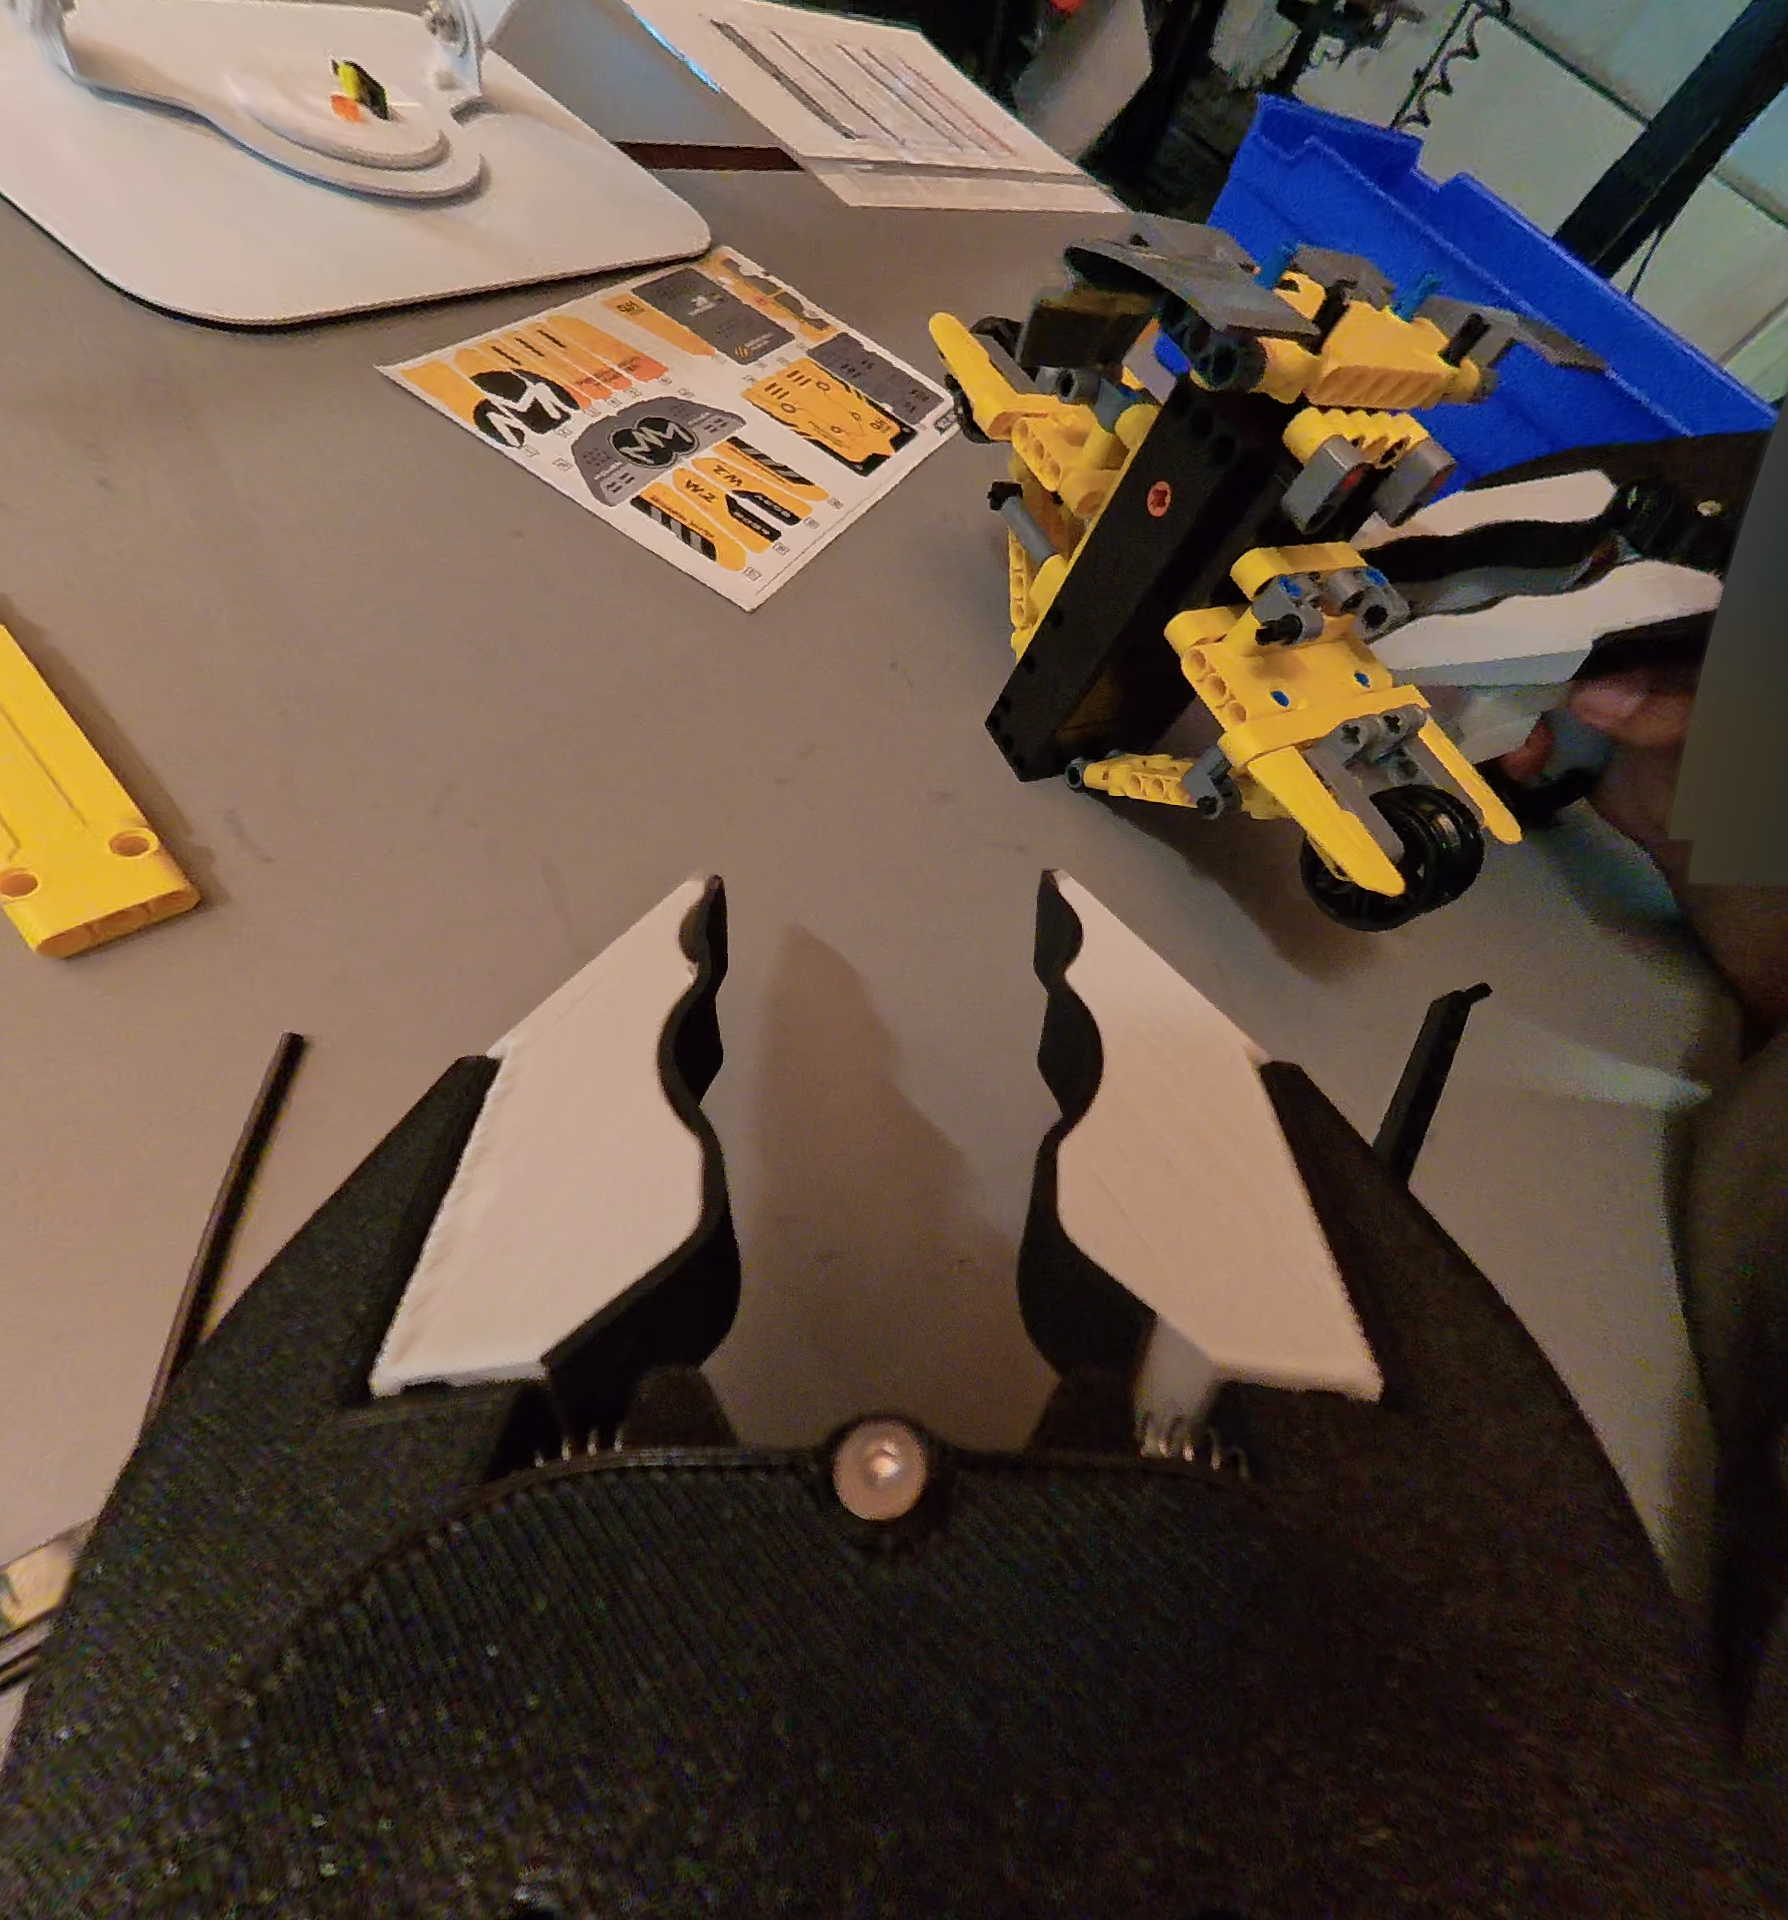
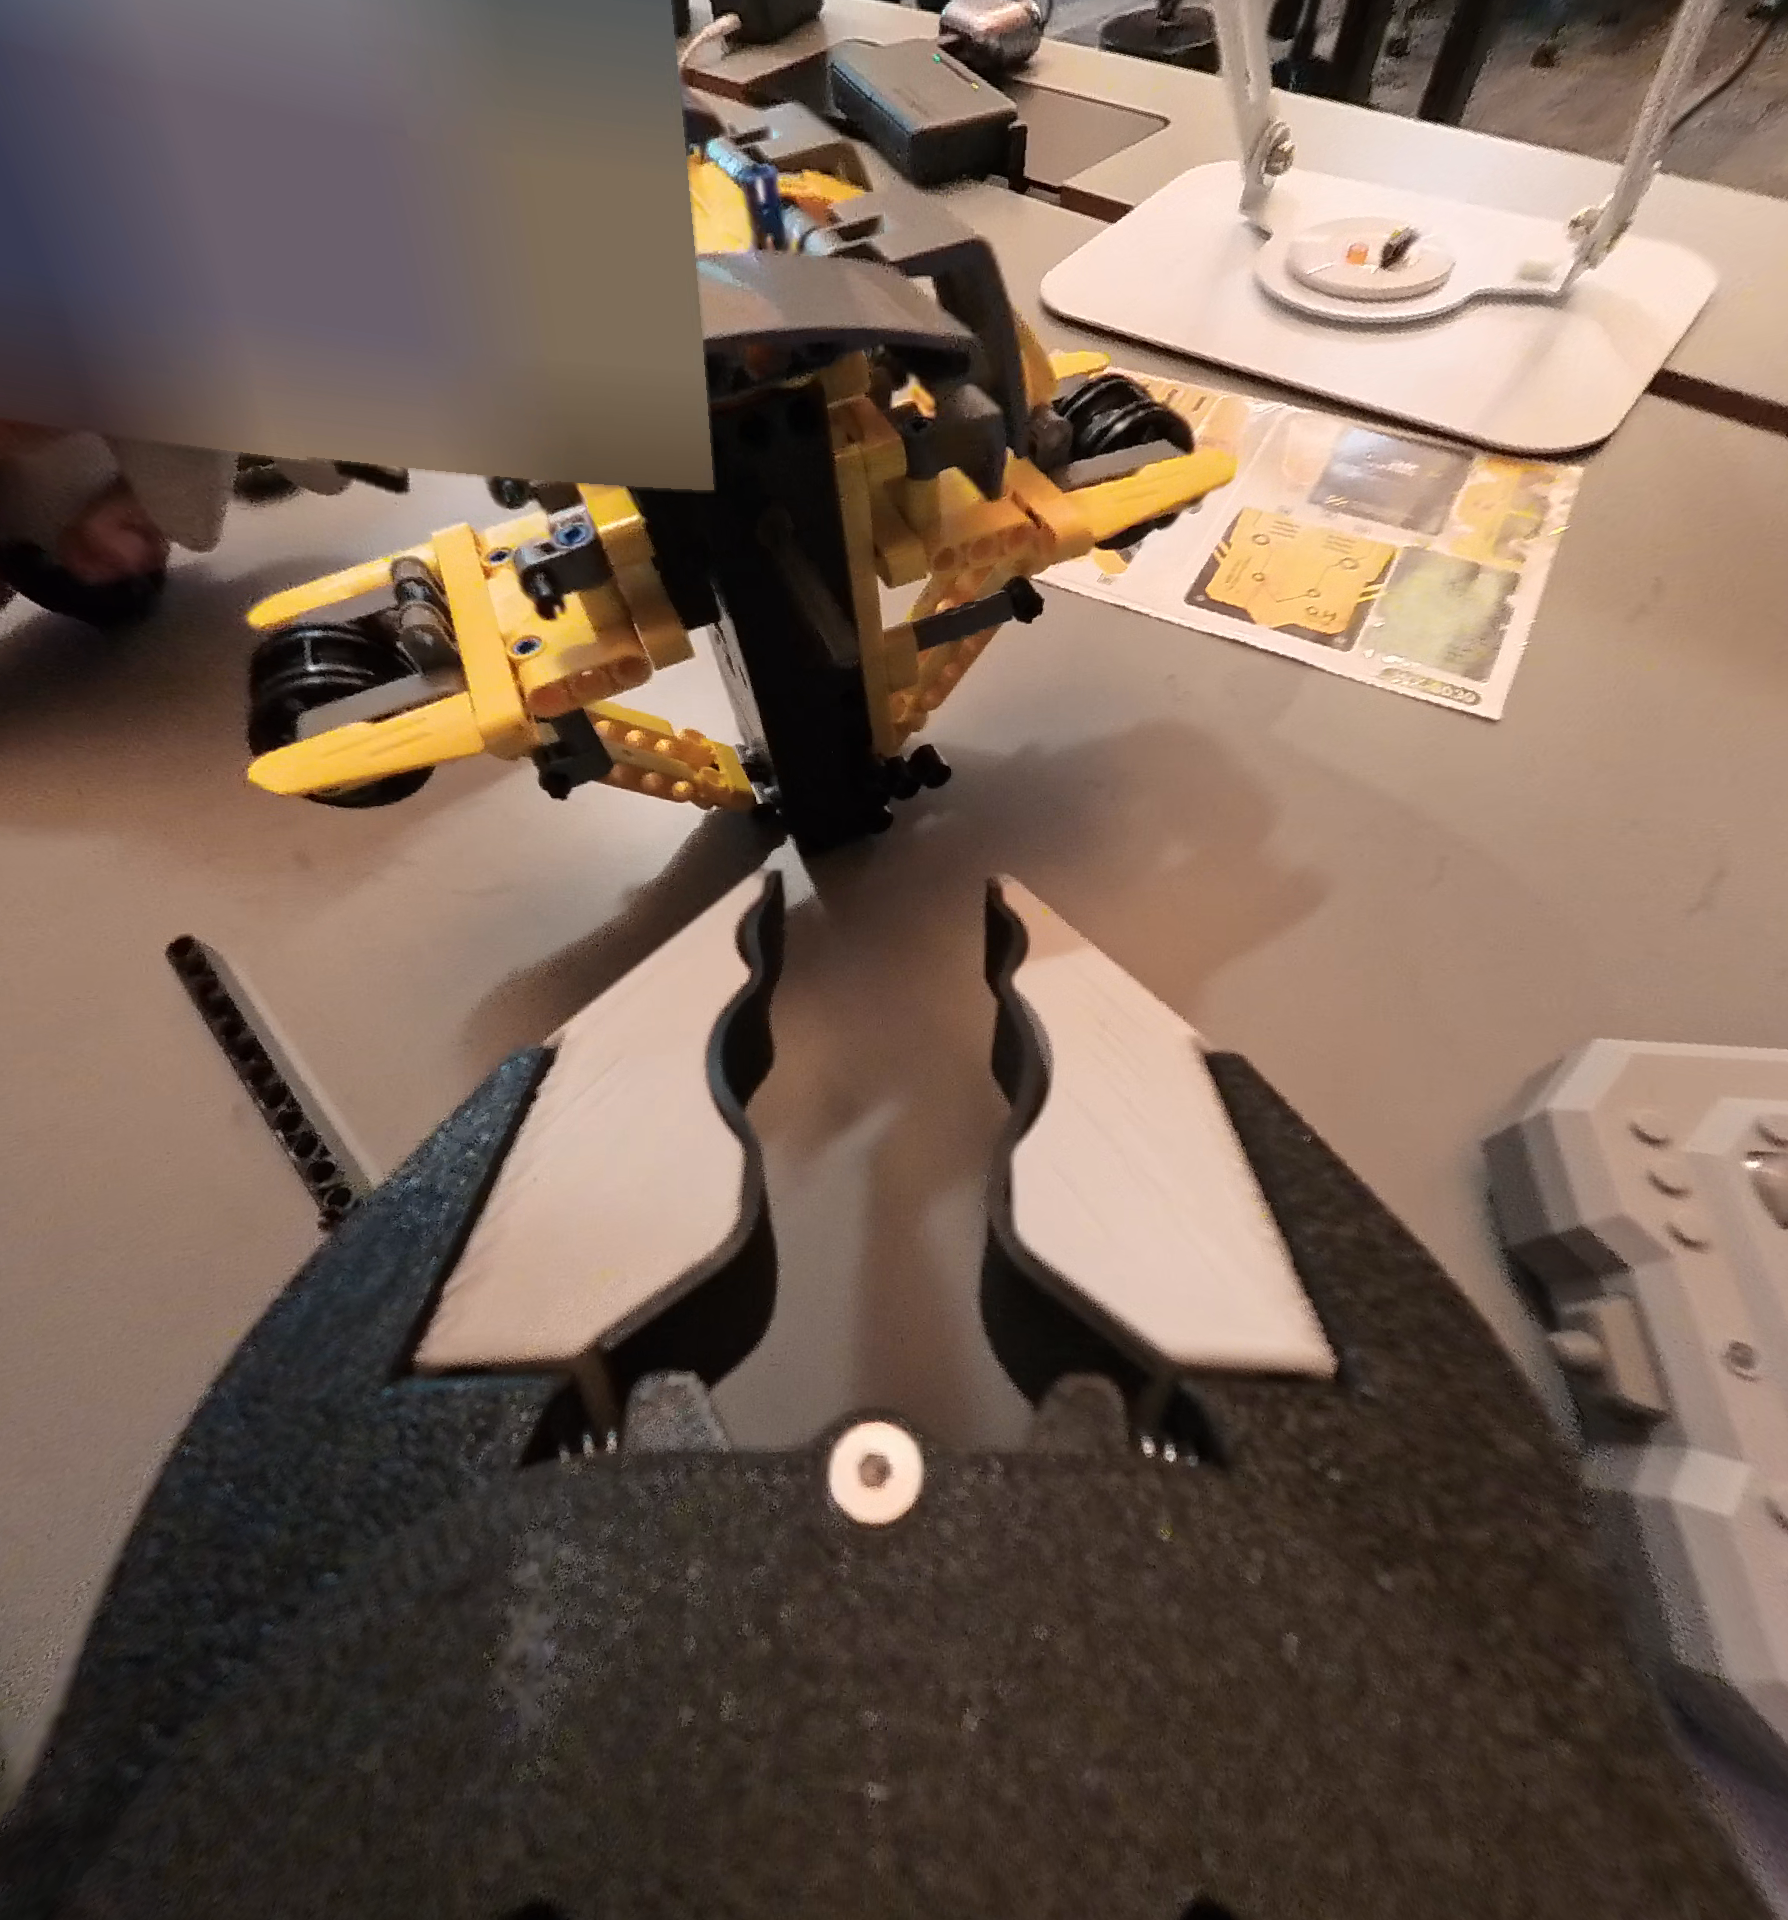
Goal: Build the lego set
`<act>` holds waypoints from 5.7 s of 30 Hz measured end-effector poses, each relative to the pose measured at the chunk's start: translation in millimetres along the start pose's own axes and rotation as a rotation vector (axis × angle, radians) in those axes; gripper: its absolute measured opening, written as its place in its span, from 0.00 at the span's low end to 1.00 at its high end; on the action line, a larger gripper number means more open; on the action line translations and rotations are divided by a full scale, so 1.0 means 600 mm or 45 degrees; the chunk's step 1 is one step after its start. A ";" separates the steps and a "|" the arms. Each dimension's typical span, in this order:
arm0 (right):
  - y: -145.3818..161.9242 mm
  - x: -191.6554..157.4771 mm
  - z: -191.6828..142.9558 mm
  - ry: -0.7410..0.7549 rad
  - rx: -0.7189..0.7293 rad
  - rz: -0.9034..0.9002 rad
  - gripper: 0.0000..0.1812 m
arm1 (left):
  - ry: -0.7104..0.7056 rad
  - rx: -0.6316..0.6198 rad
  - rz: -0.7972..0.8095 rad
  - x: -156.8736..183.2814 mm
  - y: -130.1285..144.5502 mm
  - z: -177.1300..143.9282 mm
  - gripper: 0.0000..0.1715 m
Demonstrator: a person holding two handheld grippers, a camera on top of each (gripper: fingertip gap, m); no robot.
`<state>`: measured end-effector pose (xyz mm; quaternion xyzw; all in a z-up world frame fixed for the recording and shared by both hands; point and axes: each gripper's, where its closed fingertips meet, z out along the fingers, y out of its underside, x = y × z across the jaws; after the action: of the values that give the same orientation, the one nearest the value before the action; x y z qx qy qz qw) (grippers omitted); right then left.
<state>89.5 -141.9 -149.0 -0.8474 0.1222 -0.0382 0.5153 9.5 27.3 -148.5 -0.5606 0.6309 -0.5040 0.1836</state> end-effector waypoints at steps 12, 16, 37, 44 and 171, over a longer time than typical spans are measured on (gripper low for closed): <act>-0.011 0.011 -0.016 0.042 0.081 0.030 0.21 | -0.184 0.008 0.242 0.013 0.005 -0.017 0.12; -0.016 0.014 -0.022 0.047 0.117 0.045 0.21 | -0.385 0.116 0.292 -0.025 -0.022 -0.060 0.00; -0.003 0.028 -0.012 0.161 0.038 0.018 0.22 | -0.975 0.262 0.050 -0.290 -0.035 -0.308 0.00; -0.003 0.028 -0.012 0.159 0.035 0.017 0.22 | -0.964 0.258 0.026 -0.293 -0.030 -0.308 0.00; 0.011 0.030 0.000 0.174 -0.054 0.002 0.25 | -1.442 -0.068 -0.181 -0.403 0.073 -0.464 0.00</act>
<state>105.6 -149.2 -156.1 -0.8534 0.1587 -0.0930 0.4877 -161.8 356.7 -147.5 -0.7887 0.4073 -0.1200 0.4447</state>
